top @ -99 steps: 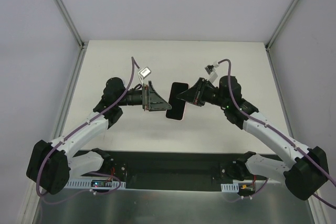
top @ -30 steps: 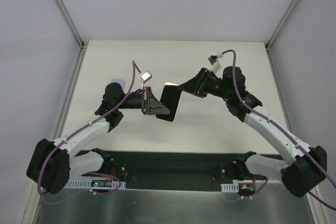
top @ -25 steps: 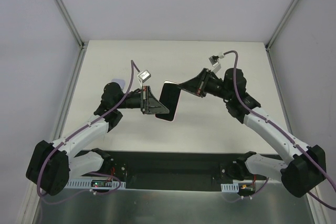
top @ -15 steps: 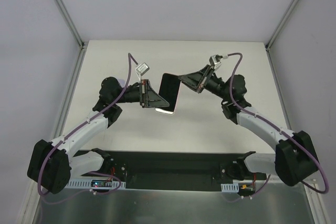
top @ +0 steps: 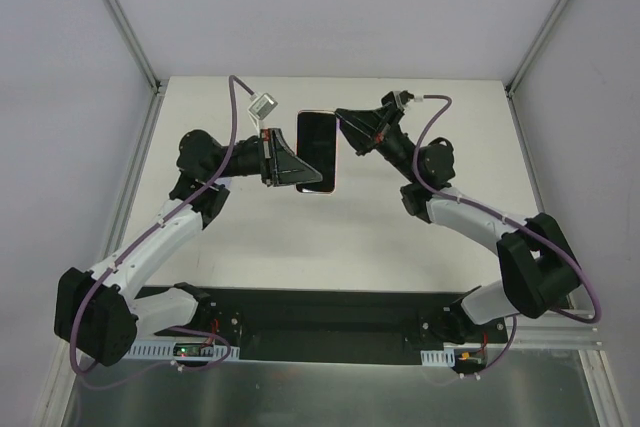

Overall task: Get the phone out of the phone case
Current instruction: Remove the phone case from the phone.

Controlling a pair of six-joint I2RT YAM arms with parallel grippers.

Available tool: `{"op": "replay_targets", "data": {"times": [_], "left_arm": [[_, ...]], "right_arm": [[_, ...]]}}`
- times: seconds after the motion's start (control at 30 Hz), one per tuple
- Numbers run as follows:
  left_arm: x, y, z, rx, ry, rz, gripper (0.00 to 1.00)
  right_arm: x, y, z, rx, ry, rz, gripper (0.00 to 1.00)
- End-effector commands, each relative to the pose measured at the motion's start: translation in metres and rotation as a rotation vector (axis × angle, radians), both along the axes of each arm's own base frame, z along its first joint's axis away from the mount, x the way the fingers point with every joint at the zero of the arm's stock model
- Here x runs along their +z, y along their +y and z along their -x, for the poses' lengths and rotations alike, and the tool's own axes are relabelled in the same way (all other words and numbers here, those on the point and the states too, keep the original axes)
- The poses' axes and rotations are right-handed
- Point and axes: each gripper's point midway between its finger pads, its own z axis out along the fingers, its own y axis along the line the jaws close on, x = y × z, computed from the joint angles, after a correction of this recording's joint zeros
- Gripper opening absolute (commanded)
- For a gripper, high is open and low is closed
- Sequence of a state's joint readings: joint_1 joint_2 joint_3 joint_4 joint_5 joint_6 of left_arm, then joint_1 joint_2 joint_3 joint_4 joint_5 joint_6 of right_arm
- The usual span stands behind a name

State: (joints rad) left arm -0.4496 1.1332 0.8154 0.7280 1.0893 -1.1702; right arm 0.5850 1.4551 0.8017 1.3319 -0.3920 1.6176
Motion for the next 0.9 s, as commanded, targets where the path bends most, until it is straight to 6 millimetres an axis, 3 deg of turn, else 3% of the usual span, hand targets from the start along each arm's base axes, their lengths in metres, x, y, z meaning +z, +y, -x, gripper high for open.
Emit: {"op": "replay_targets", "data": {"times": [0.0, 0.2, 0.43, 0.67, 0.8, 0.87], "left_arm": [[0.045, 0.013, 0.059, -0.213, -0.421, 0.072, 0.0], [0.062, 0.016, 0.065, -0.222, -0.467, 0.085, 0.0], [0.07, 0.02, 0.072, -0.215, -0.491, 0.096, 0.0], [0.083, 0.024, 0.081, -0.214, -0.53, 0.111, 0.0], [0.087, 0.026, 0.084, -0.206, -0.544, 0.115, 0.0], [0.09, 0.028, 0.087, -0.204, -0.557, 0.119, 0.0]], "right_arm": [[0.083, -0.016, 0.025, 0.037, -0.143, -0.266, 0.01], [0.084, -0.004, 0.025, 0.062, -0.15, -0.259, 0.01], [0.039, 0.008, 0.018, 0.051, -0.075, -0.161, 0.01], [-0.043, 0.034, 0.012, -0.002, -0.042, 0.221, 0.01], [-0.09, 0.034, 0.01, -0.064, -0.045, 0.51, 0.01], [-0.118, 0.025, 0.01, -0.102, 0.001, 0.668, 0.02]]}}
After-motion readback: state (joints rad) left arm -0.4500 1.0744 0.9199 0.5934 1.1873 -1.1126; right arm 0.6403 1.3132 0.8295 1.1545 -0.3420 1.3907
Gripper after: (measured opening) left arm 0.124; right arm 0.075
